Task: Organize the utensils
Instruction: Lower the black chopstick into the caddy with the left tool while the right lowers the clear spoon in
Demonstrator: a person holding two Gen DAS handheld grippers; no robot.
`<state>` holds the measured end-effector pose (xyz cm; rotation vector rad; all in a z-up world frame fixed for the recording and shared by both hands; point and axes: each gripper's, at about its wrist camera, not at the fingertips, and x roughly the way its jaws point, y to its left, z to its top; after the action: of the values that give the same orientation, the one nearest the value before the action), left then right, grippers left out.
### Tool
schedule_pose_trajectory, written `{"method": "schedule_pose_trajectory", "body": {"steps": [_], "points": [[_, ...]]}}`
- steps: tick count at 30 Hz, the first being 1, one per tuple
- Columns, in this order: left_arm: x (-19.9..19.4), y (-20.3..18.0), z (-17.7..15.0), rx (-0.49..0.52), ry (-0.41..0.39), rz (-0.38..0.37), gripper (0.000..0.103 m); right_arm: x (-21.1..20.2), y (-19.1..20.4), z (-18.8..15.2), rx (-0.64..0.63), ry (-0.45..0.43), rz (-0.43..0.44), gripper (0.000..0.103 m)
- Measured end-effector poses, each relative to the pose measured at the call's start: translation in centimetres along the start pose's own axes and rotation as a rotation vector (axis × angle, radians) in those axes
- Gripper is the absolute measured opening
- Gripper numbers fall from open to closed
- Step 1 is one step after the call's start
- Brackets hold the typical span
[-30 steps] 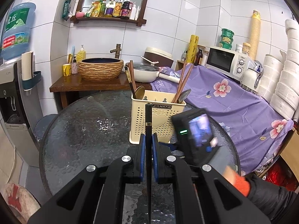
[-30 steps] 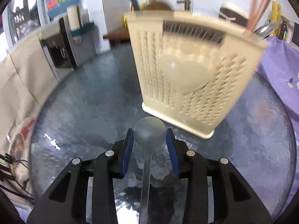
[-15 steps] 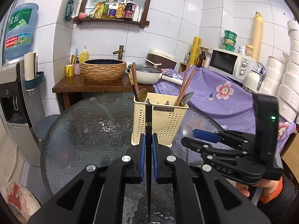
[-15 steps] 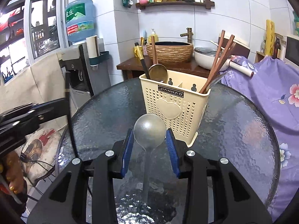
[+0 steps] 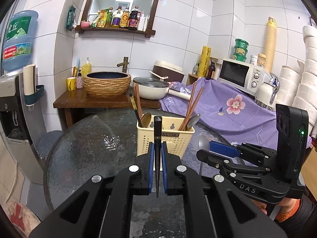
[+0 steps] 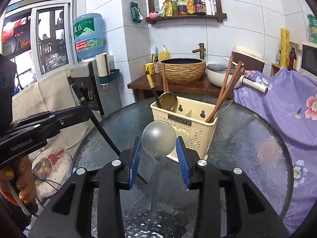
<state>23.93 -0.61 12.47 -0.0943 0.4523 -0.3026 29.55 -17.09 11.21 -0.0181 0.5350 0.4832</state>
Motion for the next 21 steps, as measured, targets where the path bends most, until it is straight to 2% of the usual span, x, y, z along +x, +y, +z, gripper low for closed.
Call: {"method": "schedule_pose_trajectory", "body": {"steps": [5,12,18,21], "points": [[0.2,-0.4,2.0,0.012,-0.016,-0.002,0.007,-0.1,-0.6,1.7,0.012,-0.016,-0.002,0.036],[0.5,-1.0,6.7,0.018,-0.039,-0.014,0.007,-0.5,-1.8,6.2,0.029,-0.066,-0.015,0.036],[0.8,-1.2,12.5,-0.022,-0.076,-0.034,0.007,0.0,-3.5,11.0,0.076,-0.106,-0.044,0.036],[1.1,-1.8,15.5,-0.021,-0.119,-0.012,0.007,0.3,-4.2,13.7,0.089,-0.139,-0.071,0.036]]}}
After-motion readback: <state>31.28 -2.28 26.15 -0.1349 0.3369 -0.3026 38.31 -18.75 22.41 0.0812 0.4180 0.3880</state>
